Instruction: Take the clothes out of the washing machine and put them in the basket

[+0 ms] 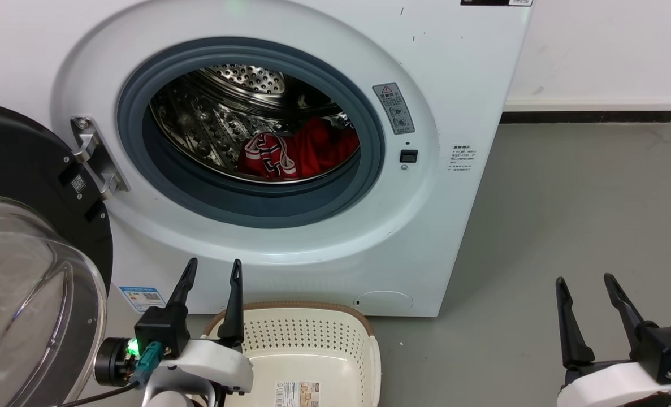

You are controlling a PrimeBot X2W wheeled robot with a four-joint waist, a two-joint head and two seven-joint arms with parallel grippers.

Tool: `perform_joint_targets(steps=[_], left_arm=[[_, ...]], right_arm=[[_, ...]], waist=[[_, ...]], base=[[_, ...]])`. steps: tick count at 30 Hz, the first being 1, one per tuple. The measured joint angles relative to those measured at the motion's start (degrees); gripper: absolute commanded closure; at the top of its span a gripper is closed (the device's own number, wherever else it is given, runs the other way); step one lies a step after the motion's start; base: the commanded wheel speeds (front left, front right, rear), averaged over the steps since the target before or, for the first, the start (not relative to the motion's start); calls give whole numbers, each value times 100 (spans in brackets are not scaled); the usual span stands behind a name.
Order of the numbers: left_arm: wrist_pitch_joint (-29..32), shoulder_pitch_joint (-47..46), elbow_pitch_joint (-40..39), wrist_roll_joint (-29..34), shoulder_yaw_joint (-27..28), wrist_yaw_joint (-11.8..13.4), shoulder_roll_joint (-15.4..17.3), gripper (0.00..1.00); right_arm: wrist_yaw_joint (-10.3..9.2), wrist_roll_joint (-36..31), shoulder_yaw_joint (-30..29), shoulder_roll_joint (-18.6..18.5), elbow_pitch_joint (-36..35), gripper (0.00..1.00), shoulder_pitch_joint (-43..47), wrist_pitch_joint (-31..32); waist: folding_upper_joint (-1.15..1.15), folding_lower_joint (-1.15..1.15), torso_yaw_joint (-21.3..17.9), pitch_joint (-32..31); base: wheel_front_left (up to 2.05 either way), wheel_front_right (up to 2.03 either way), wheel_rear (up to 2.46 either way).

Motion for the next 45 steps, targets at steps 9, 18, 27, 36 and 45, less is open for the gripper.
perform_joint_targets(steps=[9, 18, 27, 36, 45], left_arm=[[-65, -19, 58, 213, 10, -9, -11, 0], [-73, -24, 104, 177, 25, -14, -27, 0], [-73, -93, 156, 188, 36, 1, -40, 0], [43, -1067, 526, 230, 34, -19, 107, 0], [665, -2968, 1246, 138, 223, -160, 641, 0]], right_arm=[[0, -245, 18, -1, -52, 0, 29, -43], [0, -208, 15, -1, -32, 0, 30, -43], [0, -209, 11, -1, -37, 0, 23, -41], [0, -197, 86, -3, -157, 0, -250, -53], [1, -58, 138, -5, -88, 0, -784, -301]], waist=[[0, 0, 4, 13], [0, 0, 6, 21], [0, 0, 2, 93], [0, 0, -113, 533], [0, 1, -606, 1524]], base=[[0, 0, 0], [0, 0, 0], [0, 0, 0], [0, 0, 0], [0, 0, 0]])
